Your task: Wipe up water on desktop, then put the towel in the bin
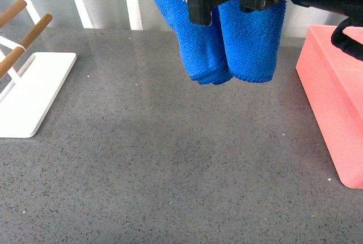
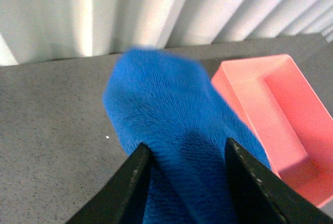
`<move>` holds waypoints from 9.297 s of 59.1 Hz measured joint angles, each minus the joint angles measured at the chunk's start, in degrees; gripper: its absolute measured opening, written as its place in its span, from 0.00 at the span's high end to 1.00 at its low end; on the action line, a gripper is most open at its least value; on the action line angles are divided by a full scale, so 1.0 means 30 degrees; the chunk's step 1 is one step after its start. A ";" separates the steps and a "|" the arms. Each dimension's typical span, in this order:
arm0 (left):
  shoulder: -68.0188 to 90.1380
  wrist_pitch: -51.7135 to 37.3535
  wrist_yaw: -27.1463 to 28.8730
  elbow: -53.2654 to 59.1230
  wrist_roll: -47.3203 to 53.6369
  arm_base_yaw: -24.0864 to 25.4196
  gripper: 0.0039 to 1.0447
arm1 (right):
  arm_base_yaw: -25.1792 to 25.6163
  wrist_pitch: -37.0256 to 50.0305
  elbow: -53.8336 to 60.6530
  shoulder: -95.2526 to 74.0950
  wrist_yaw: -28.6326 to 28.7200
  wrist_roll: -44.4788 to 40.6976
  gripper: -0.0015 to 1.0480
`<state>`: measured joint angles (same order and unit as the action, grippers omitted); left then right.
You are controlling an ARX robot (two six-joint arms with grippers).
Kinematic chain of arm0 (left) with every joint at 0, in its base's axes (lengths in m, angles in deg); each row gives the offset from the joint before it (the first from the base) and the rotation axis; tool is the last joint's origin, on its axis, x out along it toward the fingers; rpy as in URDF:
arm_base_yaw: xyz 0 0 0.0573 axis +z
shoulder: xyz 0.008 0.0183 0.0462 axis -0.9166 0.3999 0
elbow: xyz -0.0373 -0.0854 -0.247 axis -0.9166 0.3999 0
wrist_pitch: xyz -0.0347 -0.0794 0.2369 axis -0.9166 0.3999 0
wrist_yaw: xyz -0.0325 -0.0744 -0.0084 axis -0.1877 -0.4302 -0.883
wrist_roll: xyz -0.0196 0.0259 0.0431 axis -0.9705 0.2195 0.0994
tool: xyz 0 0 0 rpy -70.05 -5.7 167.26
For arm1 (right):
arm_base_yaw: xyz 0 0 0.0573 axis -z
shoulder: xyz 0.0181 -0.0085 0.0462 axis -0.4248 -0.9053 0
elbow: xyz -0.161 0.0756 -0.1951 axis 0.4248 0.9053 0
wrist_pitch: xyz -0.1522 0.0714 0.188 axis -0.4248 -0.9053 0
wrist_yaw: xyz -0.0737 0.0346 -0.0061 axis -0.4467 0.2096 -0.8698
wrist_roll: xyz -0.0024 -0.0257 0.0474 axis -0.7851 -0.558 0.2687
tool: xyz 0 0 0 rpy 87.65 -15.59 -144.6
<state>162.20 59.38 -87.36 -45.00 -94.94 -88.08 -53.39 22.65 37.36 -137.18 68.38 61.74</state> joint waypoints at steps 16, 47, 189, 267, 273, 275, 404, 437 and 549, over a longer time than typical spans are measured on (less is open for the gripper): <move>-0.0138 -0.1311 0.2368 0.0393 -0.1195 0.0160 0.15 | 0.1115 -0.0634 0.0138 0.0219 0.0095 0.1071 0.97; -0.0146 0.1195 0.8276 -0.0087 -0.3213 -0.0291 0.06 | 0.1494 -0.0823 0.0809 0.0029 0.0240 0.1370 0.97; -1.5919 0.0211 0.6280 1.3318 -0.0539 0.2229 0.19 | 0.2484 -0.0124 0.1931 -0.0408 0.0954 0.1173 0.97; -2.8800 -0.3053 0.3220 2.3525 0.4022 0.7213 0.97 | 0.2659 -0.1384 0.2164 -0.0430 0.0408 0.0648 0.97; -3.0724 -0.1355 0.3184 2.3525 0.4022 0.7213 0.97 | 0.2747 -0.1588 0.2157 -0.0372 0.0357 0.0605 0.97; -3.0855 -0.1348 0.3191 2.3525 0.4029 0.7213 0.97 | 0.2805 -0.1647 0.2157 -0.0372 0.0306 0.0590 0.97; -3.0884 -0.1260 0.3198 2.3525 0.4065 0.7213 0.06 | 0.0430 -0.9828 -1.4003 -1.6925 0.3351 0.1989 0.97; -3.0884 -0.1260 0.3198 2.3525 0.4058 0.7213 0.06 | 0.5071 -1.4681 -0.6433 -1.0134 0.3461 -0.5719 0.97; -3.0884 -0.1260 0.3191 2.3525 0.4058 0.7213 0.06 | 1.6327 -2.1777 -0.9770 -0.7351 -0.3956 -0.3869 0.63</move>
<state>69.55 55.60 -77.79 25.58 -82.77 -66.44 -4.41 -42.68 8.05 -159.23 56.51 50.14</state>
